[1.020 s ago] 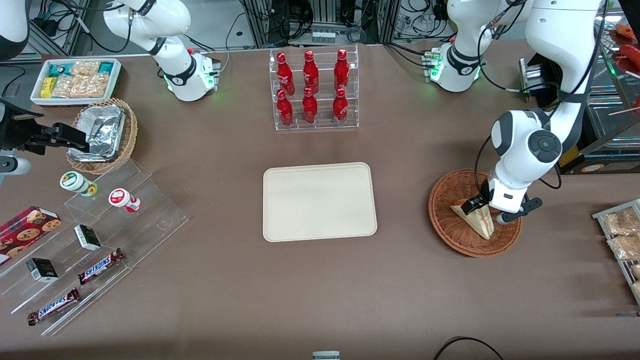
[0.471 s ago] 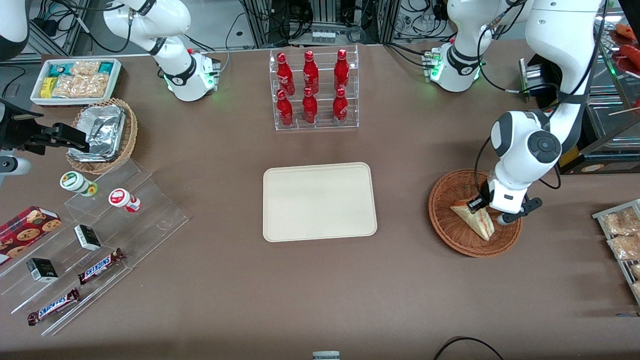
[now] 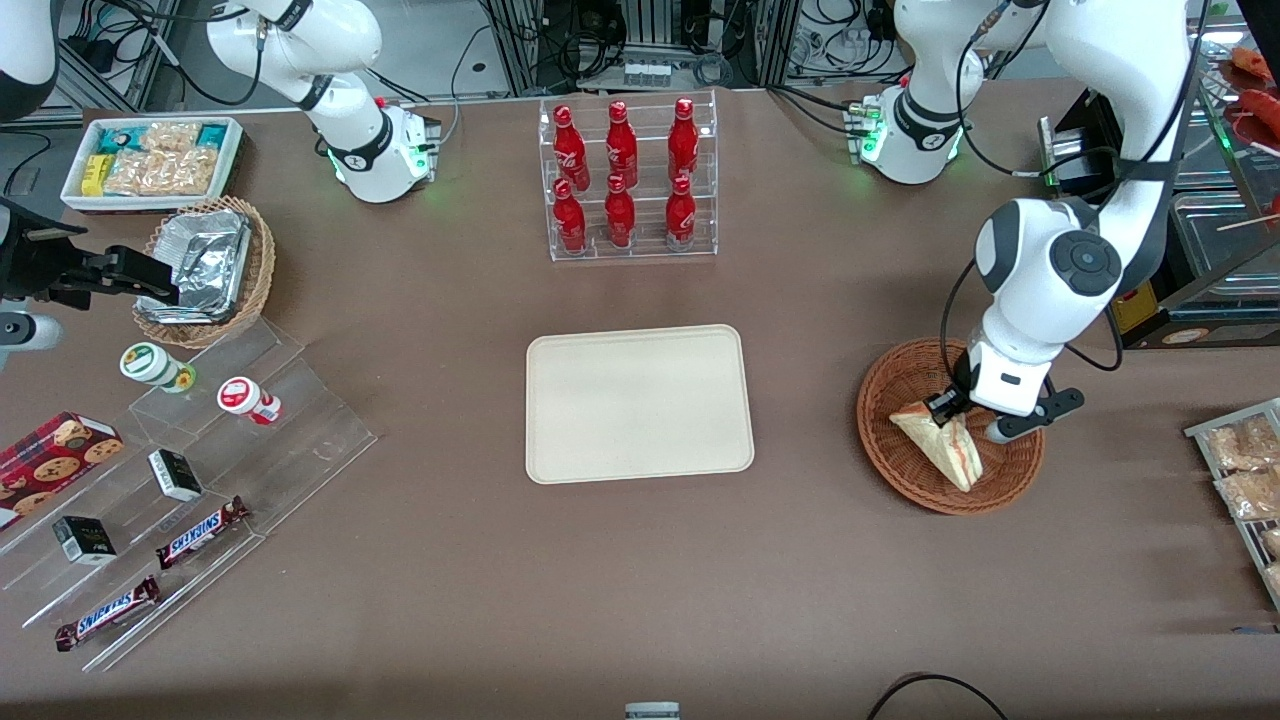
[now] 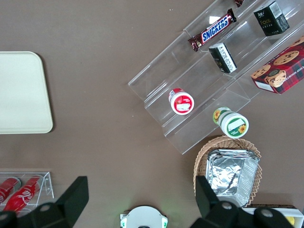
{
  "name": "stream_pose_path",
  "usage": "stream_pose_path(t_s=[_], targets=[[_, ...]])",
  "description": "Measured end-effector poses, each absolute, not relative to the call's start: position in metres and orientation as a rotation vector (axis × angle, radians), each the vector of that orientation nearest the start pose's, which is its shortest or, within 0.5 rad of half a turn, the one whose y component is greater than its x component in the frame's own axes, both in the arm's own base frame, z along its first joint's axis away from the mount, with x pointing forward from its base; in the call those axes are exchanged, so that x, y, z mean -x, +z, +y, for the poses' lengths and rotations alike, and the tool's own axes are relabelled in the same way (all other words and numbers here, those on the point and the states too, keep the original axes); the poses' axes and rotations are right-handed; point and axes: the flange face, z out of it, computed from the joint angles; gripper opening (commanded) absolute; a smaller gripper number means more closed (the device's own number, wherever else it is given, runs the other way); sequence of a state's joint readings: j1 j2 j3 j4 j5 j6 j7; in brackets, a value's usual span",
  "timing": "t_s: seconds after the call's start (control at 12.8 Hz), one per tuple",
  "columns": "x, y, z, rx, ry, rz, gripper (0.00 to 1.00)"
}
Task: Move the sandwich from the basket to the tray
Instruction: 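Lift the sandwich out of the basket and carry it over the cream tray, then lower the sandwich onto the tray center and open the left gripper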
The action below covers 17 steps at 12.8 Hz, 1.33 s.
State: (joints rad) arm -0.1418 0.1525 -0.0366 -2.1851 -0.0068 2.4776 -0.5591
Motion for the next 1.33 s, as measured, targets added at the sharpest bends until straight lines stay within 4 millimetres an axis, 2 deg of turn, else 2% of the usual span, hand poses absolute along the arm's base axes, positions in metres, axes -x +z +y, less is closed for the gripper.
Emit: stream_pose_path(t_s=[0.16, 0.31, 0.55, 0.71, 0.86, 0.94, 1.1, 1.33], targets=[[-0.558, 0.358, -0.137, 3.135, -0.145, -0.593, 0.00], [-0.555, 0.378, -0.182, 3.146, -0.138, -0.572, 0.00], [-0.543, 0.388, -0.258, 3.099, -0.106, -0.525, 0.00], [-0.537, 0.381, -0.320, 3.067, -0.092, -0.525, 0.00], [-0.529, 0.348, -0.375, 3.059, -0.063, -0.491, 0.00], [-0.529, 0.336, -0.395, 3.060, -0.060, -0.488, 0.00], [-0.532, 0.339, -0.423, 3.085, -0.091, -0.471, 0.00], [-0.509, 0.337, -0.461, 3.097, -0.105, -0.389, 0.00]])
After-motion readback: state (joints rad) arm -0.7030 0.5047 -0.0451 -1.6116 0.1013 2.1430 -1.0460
